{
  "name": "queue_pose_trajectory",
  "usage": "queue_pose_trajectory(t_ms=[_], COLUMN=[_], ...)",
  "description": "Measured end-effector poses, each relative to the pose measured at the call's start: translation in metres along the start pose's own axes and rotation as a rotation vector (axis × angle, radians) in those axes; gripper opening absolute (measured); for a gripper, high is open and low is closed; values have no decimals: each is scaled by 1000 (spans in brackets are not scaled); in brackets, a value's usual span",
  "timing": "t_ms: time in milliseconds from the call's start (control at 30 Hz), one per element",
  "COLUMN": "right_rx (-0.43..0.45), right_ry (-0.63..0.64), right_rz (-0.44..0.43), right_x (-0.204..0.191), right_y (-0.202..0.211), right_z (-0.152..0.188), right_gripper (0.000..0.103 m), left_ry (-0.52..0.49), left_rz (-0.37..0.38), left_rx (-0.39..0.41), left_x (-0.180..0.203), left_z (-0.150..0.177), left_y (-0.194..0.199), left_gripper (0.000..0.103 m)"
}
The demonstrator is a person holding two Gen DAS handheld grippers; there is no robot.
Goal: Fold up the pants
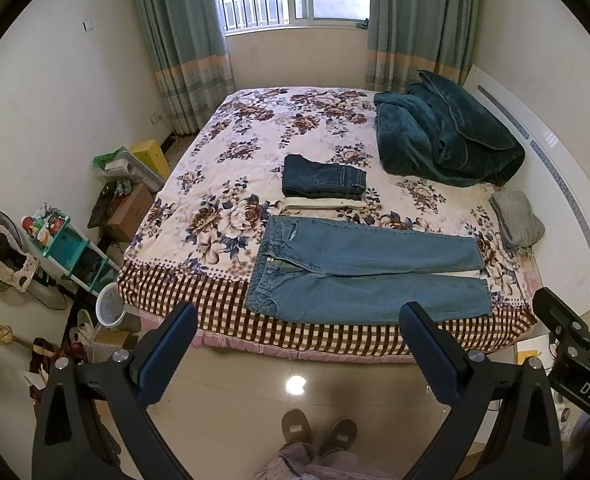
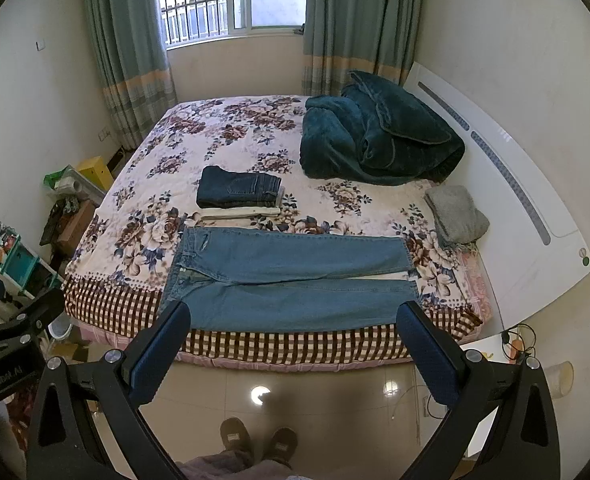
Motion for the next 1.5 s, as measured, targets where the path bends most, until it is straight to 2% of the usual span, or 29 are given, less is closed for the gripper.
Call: queue_pose_trajectory(t_ms=[167,300,433,533,600,800,1000,1200,1400,1500], right_rx=[1,-6,-18,-37,-57,-166,-282,-400,-509,-551], right_ry=[-3,-24,-66,-97,-123,-229,-385,-551,-696,-738], right_rz=[3,-2,-5,2,16,48,90,148,173,186], right_x=[-2,2,13,24,36,67,115,164,203,219], right_y=[-1,-9,-42,-81,-117,-238,-388,-548,-691,-741], right_z=[2,-9,-24,-39,-51,-93,-135,-173,-175,-165], right_gripper=[103,103,103,103,103,103,103,103,103,103], left_ry=[4,32,73,103,114,128,163,287,432,493], left_rz=[-5,-43,-95,-118,-140,-164,-169,-173,-178,-181], left_rx=[5,42,84,74,57,-70,-236,-399,-559,-622], left_x=[0,7,11,16,19,27,31,25,26,27], left_z=[-3,-22,-49,-70,-83,-124,-169,-207,-219,-220], left_y=[-1,-8,-35,-69,-94,-199,-332,-472,-606,-667], left_gripper=[103,103,103,103,103,103,103,103,103,103])
Point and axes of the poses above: each gripper's, at about its wrist camera, not at the fingertips, and y roughly against the way its jaws point, x to its right, z to its underside, the point moved 7 cm from there along -y, roughly the way its jaws point, and after that the axes turned 9 degrees about -x, right-handed, at the moved point
